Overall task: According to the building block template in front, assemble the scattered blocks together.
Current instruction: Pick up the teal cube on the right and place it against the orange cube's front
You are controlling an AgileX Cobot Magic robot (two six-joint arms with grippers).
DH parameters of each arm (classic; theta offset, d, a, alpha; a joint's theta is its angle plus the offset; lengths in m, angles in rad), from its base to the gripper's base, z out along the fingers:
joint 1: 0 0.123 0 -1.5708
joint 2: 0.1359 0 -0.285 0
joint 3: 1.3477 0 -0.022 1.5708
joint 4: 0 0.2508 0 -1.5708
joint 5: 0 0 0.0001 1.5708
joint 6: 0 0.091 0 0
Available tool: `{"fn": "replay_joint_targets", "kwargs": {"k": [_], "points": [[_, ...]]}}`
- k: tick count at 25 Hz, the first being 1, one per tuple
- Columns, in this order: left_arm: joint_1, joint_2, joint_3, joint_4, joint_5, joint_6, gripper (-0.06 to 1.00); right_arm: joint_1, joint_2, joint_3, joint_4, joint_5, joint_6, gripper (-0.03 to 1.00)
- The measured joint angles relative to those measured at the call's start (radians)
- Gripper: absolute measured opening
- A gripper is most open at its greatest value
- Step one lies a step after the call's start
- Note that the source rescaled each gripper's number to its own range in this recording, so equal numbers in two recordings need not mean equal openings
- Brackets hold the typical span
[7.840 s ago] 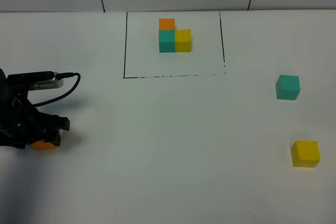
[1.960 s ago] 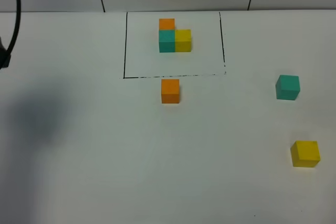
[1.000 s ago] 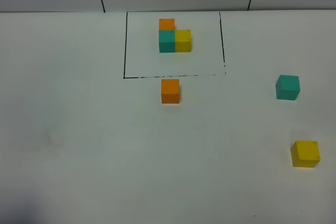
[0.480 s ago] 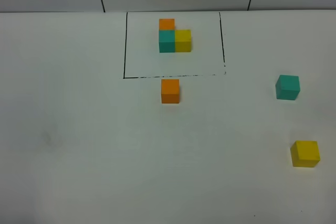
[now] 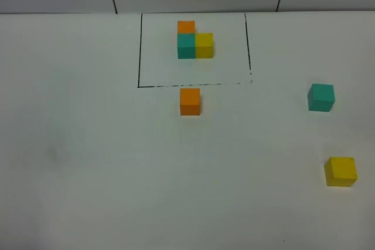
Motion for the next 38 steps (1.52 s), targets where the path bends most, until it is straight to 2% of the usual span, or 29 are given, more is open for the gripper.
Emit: {"fn": "replay_joint_targets", "kwargs": {"k": [5, 38], "points": [[0.000, 0.000, 0.000, -0.001, 0.000, 0.000, 0.73, 0.000, 0.000, 0.000, 0.000, 0.000, 0.000, 0.73], [0.000, 0.000, 0.000, -0.030, 0.001, 0.002, 0.71, 0.000, 0.000, 0.000, 0.000, 0.000, 0.000, 0.73]]}}
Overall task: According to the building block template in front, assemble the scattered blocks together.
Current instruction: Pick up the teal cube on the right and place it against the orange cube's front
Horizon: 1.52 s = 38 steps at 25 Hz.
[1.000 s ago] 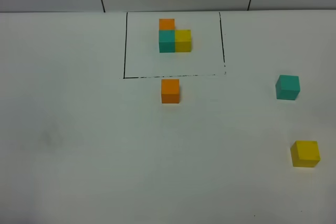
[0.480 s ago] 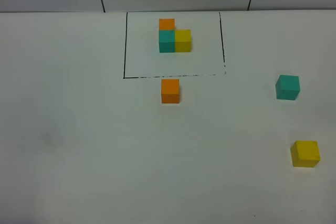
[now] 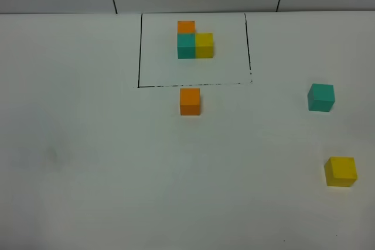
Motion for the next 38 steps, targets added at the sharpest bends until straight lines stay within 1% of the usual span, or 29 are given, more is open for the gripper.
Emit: {"fn": "replay_joint_targets", "kwargs": {"k": [38], "points": [[0.000, 0.000, 0.000, 0.000, 0.000, 0.000, 0.71, 0.000, 0.000, 0.000, 0.000, 0.000, 0.000, 0.73]]}}
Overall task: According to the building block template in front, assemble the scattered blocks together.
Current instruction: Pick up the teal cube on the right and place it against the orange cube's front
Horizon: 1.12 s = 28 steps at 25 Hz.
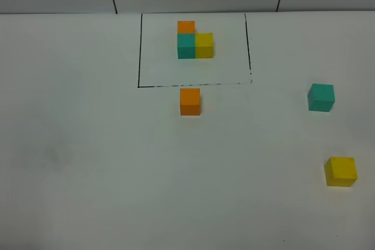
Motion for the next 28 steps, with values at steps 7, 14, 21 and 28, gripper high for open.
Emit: {"fn": "replay_joint_targets", "kwargs": {"k": [7, 14, 21, 28], "points": [[0.000, 0.000, 0.000, 0.000, 0.000, 0.000, 0.71, 0.000, 0.000, 0.000, 0.000, 0.000, 0.000, 0.73], [0.000, 0.000, 0.000, 0.000, 0.000, 0.001, 0.71, 0.000, 0.000, 0.000, 0.000, 0.000, 0.000, 0.73], [0.000, 0.000, 0.000, 0.000, 0.000, 0.002, 0.71, 0.000, 0.000, 0.000, -0.003, 0.000, 0.000, 0.73], [0.000, 0.000, 0.000, 0.000, 0.000, 0.002, 0.71, 0.000, 0.006, -0.001, -0.014, -0.002, 0.010, 0.73]]}}
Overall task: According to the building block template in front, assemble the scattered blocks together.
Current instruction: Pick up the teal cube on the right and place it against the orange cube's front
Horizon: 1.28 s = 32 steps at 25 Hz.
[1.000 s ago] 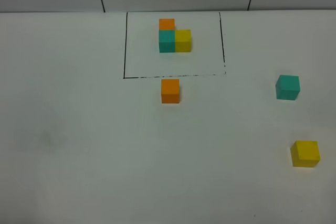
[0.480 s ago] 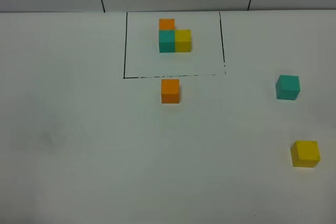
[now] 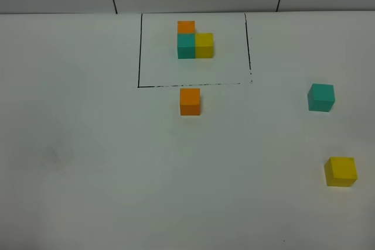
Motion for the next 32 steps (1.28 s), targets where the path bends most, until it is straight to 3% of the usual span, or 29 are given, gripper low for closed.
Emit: {"fn": "replay_joint_targets", "kwargs": {"k": [5, 9, 12, 21, 32], "points": [[0.000, 0.000, 0.000, 0.000, 0.000, -0.001, 0.71, 0.000, 0.147, -0.023, -0.004, -0.034, 0.040, 0.77], [0.000, 0.000, 0.000, 0.000, 0.000, -0.001, 0.71, 0.000, 0.400, -0.074, -0.005, -0.085, 0.047, 0.93], [0.000, 0.000, 0.000, 0.000, 0.000, -0.001, 0.71, 0.000, 0.628, -0.142, -0.003, -0.112, 0.040, 0.98], [0.000, 0.000, 0.000, 0.000, 0.000, -0.001, 0.71, 0.000, 1.229, -0.350, 0.012, -0.253, 0.061, 1.00], [0.000, 0.000, 0.000, 0.000, 0.000, -0.001, 0.71, 0.000, 1.625, -0.548, 0.011, -0.385, 0.061, 1.00]]}}
